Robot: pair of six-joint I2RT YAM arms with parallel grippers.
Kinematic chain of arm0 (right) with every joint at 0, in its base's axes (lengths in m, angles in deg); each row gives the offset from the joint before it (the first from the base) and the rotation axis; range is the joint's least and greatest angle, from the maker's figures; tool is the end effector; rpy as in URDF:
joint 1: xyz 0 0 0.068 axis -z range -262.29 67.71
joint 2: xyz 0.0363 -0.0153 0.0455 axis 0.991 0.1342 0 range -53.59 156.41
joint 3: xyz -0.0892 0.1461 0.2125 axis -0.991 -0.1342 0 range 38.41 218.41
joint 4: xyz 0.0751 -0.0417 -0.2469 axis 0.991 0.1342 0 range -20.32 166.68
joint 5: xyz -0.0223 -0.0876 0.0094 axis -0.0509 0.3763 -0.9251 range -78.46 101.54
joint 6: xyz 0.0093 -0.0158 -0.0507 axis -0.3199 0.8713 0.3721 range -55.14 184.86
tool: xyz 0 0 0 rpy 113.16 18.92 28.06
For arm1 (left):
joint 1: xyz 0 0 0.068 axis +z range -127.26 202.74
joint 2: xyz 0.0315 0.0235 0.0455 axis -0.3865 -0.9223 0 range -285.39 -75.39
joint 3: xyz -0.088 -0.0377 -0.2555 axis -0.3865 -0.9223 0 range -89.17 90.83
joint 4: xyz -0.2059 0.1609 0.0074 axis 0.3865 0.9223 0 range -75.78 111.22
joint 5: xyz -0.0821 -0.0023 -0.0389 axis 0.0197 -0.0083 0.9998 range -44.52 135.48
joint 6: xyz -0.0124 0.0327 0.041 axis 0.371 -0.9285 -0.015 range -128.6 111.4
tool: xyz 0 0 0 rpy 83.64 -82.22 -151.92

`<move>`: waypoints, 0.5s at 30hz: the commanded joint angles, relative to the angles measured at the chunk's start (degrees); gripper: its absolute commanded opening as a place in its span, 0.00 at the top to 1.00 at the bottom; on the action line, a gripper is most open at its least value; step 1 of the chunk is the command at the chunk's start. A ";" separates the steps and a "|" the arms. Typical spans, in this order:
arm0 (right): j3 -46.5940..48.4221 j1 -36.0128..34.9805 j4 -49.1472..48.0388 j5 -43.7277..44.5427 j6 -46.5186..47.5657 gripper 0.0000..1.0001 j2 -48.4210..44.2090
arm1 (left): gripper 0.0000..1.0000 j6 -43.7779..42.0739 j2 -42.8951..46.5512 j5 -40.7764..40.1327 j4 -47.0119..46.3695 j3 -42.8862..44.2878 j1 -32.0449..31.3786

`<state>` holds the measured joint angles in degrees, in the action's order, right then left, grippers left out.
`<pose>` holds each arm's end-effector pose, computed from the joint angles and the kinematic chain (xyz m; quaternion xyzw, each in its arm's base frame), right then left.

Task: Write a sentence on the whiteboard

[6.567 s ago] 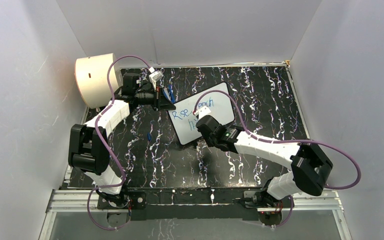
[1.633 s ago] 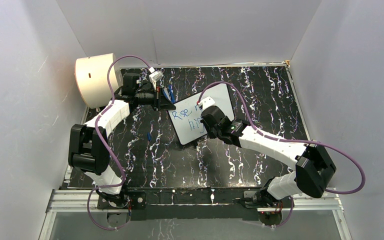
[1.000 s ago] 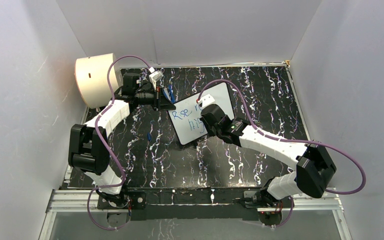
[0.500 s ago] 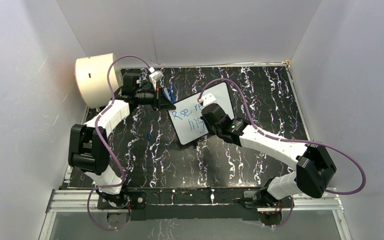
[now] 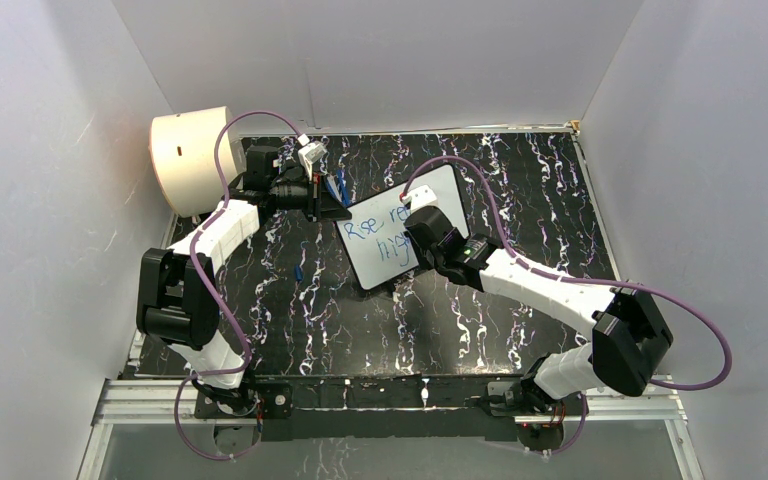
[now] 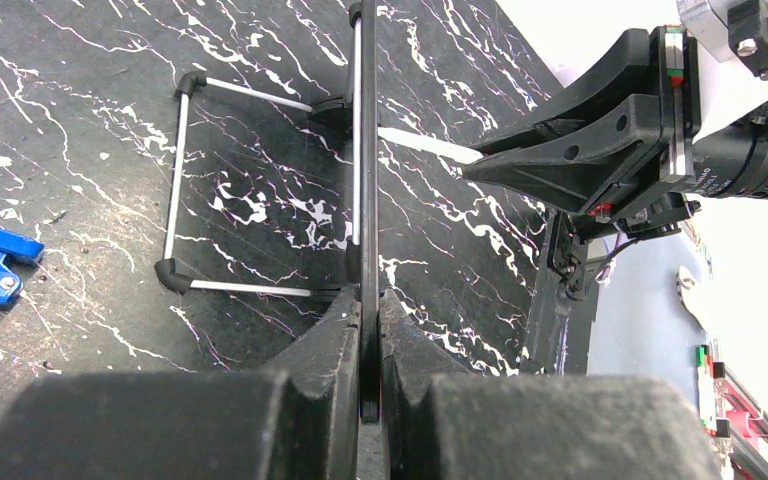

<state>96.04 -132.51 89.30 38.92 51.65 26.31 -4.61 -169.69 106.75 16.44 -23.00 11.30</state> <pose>0.2056 0.2215 0.2657 -0.1902 0.8720 0.0244 0.4505 0.3493 -0.1025 0.2682 0.3013 0.7284 -0.4956 0.3647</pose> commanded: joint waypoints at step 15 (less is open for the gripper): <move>-0.09 0.56 3.32 -1.98 -1.99 1.00 1.18 | 1.00 -1.26 0.51 1.04 3.03 0.93 -1.26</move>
<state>95.95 -132.22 92.73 37.24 50.22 27.03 -4.61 -169.69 106.80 16.46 -22.98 11.30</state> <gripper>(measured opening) 0.206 0.043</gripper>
